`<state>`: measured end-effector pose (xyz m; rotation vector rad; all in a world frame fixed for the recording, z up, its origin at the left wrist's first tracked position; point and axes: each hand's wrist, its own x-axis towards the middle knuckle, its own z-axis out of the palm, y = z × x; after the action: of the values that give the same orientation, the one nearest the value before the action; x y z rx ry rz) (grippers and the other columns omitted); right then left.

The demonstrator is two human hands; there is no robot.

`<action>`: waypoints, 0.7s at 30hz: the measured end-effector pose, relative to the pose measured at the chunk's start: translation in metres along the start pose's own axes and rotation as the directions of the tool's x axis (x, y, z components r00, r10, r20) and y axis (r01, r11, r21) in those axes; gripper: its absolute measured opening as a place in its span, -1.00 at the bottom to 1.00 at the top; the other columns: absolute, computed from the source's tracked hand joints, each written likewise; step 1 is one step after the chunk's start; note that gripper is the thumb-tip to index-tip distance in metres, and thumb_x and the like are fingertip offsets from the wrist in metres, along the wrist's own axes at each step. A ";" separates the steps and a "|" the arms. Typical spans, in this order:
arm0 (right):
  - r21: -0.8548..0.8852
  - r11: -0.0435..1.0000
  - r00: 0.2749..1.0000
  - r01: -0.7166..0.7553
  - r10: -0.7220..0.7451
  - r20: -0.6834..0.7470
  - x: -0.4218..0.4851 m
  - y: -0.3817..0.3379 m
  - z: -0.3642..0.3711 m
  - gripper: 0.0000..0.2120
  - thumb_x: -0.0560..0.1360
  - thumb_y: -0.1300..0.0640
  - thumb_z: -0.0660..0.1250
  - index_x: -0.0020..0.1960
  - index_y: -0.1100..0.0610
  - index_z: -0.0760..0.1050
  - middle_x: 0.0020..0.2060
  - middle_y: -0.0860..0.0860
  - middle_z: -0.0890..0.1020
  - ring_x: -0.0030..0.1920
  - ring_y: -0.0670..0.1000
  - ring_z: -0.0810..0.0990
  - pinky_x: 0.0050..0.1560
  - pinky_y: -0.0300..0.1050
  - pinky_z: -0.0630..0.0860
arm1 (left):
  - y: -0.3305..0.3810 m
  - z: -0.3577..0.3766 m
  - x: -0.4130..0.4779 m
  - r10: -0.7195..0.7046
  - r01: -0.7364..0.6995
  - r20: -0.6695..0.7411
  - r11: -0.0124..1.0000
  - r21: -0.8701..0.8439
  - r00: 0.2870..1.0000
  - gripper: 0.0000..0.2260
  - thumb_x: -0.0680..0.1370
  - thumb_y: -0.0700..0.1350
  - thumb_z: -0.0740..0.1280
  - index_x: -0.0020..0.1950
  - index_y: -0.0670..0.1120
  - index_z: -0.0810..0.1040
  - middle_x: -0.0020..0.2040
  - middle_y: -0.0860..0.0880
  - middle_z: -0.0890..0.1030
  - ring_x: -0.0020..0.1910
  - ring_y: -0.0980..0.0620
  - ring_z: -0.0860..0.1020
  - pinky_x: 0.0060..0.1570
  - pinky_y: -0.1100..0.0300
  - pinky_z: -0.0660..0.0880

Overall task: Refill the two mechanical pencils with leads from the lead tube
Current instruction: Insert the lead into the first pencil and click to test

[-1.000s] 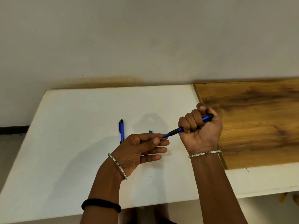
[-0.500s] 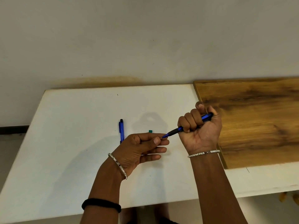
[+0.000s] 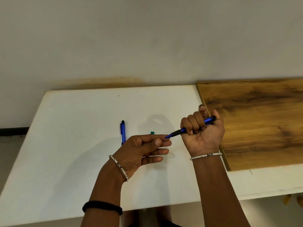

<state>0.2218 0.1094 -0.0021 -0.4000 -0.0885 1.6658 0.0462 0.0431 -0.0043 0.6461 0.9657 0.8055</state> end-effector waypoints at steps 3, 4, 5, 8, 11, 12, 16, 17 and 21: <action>0.001 1.000 1.000 0.012 -0.012 -0.024 0.001 -0.001 0.001 -0.62 0.58 0.01 -0.04 -0.27 0.14 0.39 -0.65 -0.06 0.23 -0.58 -0.08 0.04 -0.59 -0.29 0.16 | 0.000 0.000 0.000 0.002 -0.002 0.000 1.000 -0.004 1.000 -0.72 0.41 0.00 0.41 0.10 0.01 0.66 0.09 -0.02 0.69 0.03 0.01 0.67 -0.17 0.26 0.59; 0.002 1.000 1.000 0.013 -0.013 -0.027 0.001 -0.001 0.001 -0.63 0.57 0.02 -0.04 -0.28 0.14 0.39 -0.65 -0.06 0.23 -0.58 -0.08 0.04 -0.60 -0.29 0.16 | 0.000 0.000 0.000 0.002 -0.002 0.001 1.000 -0.005 1.000 -0.73 0.41 0.00 0.41 0.10 0.01 0.66 0.09 -0.01 0.69 0.03 0.02 0.67 -0.17 0.27 0.59; 0.001 1.000 1.000 0.012 -0.012 -0.027 0.001 -0.001 0.002 -0.63 0.57 0.03 -0.04 -0.28 0.14 0.38 -0.65 -0.06 0.23 -0.58 -0.08 0.04 -0.60 -0.29 0.16 | 0.000 0.000 0.000 0.002 -0.002 0.002 1.000 -0.006 1.000 -0.72 0.41 0.00 0.41 0.10 0.02 0.66 0.09 -0.01 0.69 0.03 0.02 0.67 -0.17 0.27 0.59; -0.006 1.000 1.000 0.006 -0.006 -0.015 0.000 0.000 0.002 -0.62 0.58 0.00 -0.04 -0.28 0.14 0.39 -0.66 -0.06 0.24 -0.58 -0.08 0.04 -0.59 -0.29 0.14 | 0.000 0.000 0.000 0.003 -0.003 0.002 1.000 -0.009 1.000 -0.71 0.40 0.01 0.42 0.10 0.01 0.66 0.08 -0.02 0.69 0.02 0.02 0.67 -0.18 0.27 0.59; -0.009 1.000 1.000 -0.002 0.002 -0.002 -0.001 0.000 0.002 -0.60 0.58 -0.03 -0.03 -0.27 0.14 0.39 -0.66 -0.06 0.24 -0.58 -0.09 0.04 -0.58 -0.28 0.12 | -0.001 0.000 0.000 0.004 -0.004 -0.002 1.000 -0.010 1.000 -0.70 0.38 0.01 0.43 0.10 0.01 0.66 0.08 -0.03 0.70 0.02 0.02 0.67 -0.18 0.27 0.59; -0.010 1.000 1.000 -0.002 0.002 -0.004 0.000 0.000 0.003 -0.61 0.58 -0.03 -0.03 -0.27 0.14 0.39 -0.66 -0.06 0.23 -0.58 -0.09 0.04 -0.59 -0.28 0.13 | 0.000 0.000 0.000 0.005 -0.005 -0.002 1.000 -0.010 1.000 -0.69 0.38 0.02 0.43 0.10 0.01 0.66 0.07 -0.03 0.70 0.02 0.02 0.67 -0.18 0.27 0.59; -0.014 1.000 1.000 0.005 -0.005 -0.014 0.001 -0.001 0.004 -0.62 0.58 0.02 -0.04 -0.28 0.14 0.38 -0.59 -0.07 0.11 -0.59 -0.09 0.04 -0.61 -0.28 0.15 | 0.000 0.000 0.000 0.009 -0.009 0.004 1.000 -0.015 1.000 -0.68 0.37 0.03 0.44 0.10 0.01 0.66 0.08 -0.03 0.69 0.03 0.02 0.67 -0.18 0.27 0.59; -0.014 1.000 1.000 0.004 -0.005 -0.010 0.001 -0.001 0.004 -0.62 0.58 0.01 -0.04 -0.27 0.14 0.38 -0.59 -0.07 0.11 -0.59 -0.09 0.04 -0.61 -0.28 0.15 | 0.000 0.000 0.000 0.010 -0.010 0.006 1.000 -0.014 1.000 -0.68 0.37 0.03 0.44 0.10 0.02 0.66 0.08 -0.02 0.69 0.03 0.02 0.67 -0.18 0.27 0.59; -0.022 1.000 1.000 -0.010 0.010 0.018 0.001 -0.002 0.001 -0.57 0.59 -0.10 -0.02 -0.25 0.14 0.40 -0.64 -0.06 0.25 -0.57 -0.09 0.06 -0.58 -0.26 0.14 | 0.000 0.001 0.000 0.014 -0.014 0.002 1.000 -0.016 1.000 -0.68 0.38 0.03 0.43 0.11 0.01 0.66 0.08 -0.03 0.69 0.02 0.01 0.67 -0.18 0.26 0.59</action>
<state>0.2228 0.1112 -0.0006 -0.4022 -0.1186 1.6798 0.0470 0.0434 -0.0042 0.6407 0.9526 0.8242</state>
